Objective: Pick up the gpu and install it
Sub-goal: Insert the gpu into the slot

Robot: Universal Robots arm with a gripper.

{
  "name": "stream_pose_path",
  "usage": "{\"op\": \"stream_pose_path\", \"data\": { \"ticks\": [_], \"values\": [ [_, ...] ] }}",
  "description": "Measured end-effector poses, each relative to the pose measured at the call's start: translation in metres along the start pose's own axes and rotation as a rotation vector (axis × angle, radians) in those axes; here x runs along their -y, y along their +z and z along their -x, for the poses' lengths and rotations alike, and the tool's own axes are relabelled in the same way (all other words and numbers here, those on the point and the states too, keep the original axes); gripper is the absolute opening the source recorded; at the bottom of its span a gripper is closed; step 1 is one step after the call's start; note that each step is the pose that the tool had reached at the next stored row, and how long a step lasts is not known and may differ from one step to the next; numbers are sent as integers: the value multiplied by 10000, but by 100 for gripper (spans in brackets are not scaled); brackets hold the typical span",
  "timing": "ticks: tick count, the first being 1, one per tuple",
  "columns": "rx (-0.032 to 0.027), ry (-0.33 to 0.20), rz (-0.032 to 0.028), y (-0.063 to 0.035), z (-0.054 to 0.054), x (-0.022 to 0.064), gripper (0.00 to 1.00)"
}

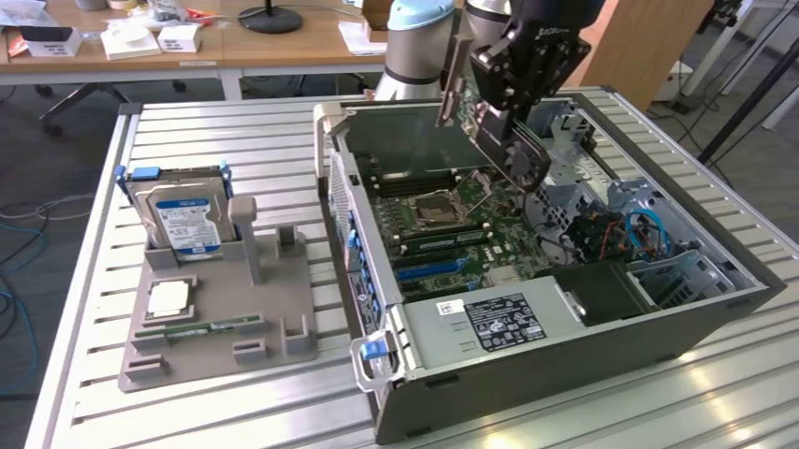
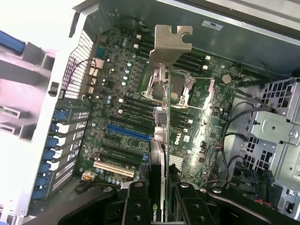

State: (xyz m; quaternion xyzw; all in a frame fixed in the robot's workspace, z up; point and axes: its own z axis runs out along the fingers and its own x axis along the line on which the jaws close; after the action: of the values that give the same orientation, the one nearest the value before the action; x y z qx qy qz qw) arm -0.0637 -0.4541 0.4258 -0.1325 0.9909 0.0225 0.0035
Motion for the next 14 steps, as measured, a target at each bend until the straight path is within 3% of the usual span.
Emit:
{"op": "stream_pose_path", "data": {
  "ticks": [8,10,11,14],
  "values": [
    [-29,-656,9,5,0,0,26],
    [-50,-1143,15,8,0,0,26],
    [-74,-1728,24,12,0,0,26],
    [-91,-2125,29,15,0,-1,26]
  ]
}}
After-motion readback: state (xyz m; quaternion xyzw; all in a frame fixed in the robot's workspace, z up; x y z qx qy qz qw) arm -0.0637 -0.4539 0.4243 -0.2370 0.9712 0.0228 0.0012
